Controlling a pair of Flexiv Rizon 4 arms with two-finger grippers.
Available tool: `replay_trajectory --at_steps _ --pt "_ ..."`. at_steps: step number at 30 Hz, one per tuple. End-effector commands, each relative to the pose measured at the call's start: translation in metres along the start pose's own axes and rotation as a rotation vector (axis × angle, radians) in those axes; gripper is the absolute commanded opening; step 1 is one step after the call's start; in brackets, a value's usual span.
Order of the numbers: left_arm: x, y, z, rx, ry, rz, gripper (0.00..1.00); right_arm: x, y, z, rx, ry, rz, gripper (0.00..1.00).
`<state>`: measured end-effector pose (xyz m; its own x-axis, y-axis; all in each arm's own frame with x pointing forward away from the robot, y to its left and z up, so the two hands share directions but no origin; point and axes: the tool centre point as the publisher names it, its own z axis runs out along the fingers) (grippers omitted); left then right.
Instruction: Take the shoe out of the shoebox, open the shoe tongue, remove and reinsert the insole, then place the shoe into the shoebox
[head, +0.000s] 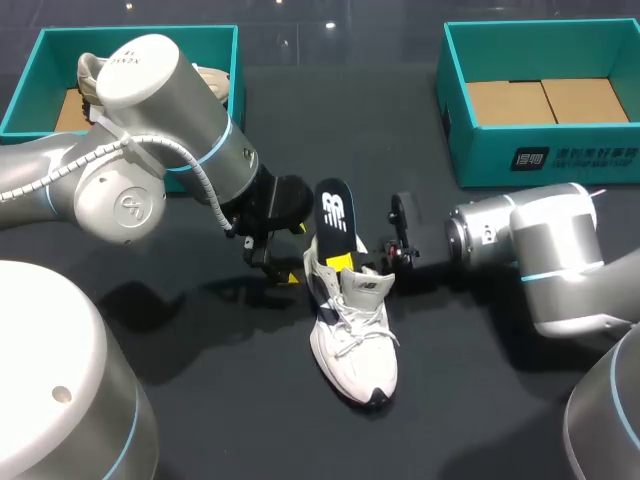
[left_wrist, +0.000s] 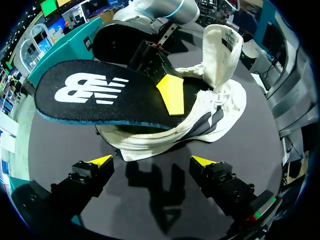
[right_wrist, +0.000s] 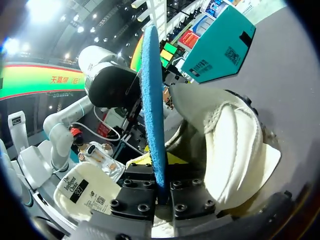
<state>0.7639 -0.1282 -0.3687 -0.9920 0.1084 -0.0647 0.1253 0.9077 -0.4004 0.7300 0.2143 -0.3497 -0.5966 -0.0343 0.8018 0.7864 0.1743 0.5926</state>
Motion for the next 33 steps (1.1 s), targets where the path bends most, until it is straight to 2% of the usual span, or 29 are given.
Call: replay_trajectory --at_steps 1,3,11,19,20,21,22,23,28,33 --pt "0.0 0.0 0.0 -0.001 -0.001 0.001 1.0 0.009 0.0 0.002 0.015 -0.015 -0.018 0.38" --pt "0.0 0.0 0.0 -0.001 -0.001 0.001 1.0 0.012 0.005 0.003 0.027 -0.016 -0.032 0.42" --pt "0.0 0.0 0.0 -0.001 -0.001 0.001 1.0 0.015 0.024 0.005 0.068 -0.027 -0.07 0.39" --pt "0.0 0.0 0.0 -0.001 -0.001 0.001 1.0 0.003 0.03 0.003 0.072 -0.022 -0.071 0.33" --pt "0.0 0.0 0.0 -0.001 -0.001 0.001 1.0 0.002 0.031 0.003 0.071 -0.018 -0.068 0.29" --pt "0.0 0.0 0.0 -0.001 -0.001 0.001 1.0 0.0 0.033 0.002 0.069 -0.003 -0.061 0.22" --pt "0.0 0.0 0.0 -0.001 -0.001 0.001 1.0 -0.001 0.034 0.001 0.068 0.009 -0.057 0.08" --pt "0.0 0.0 0.0 -0.001 -0.001 0.001 1.0 -0.004 0.035 0.0 0.07 0.022 -0.05 0.0" --pt "0.0 0.0 0.0 -0.001 -0.001 0.001 1.0 -0.015 0.032 -0.004 0.062 0.058 -0.006 0.0" --pt "0.0 0.0 0.0 -0.001 -0.001 0.001 1.0 -0.019 0.012 -0.003 0.04 0.078 0.039 0.0"
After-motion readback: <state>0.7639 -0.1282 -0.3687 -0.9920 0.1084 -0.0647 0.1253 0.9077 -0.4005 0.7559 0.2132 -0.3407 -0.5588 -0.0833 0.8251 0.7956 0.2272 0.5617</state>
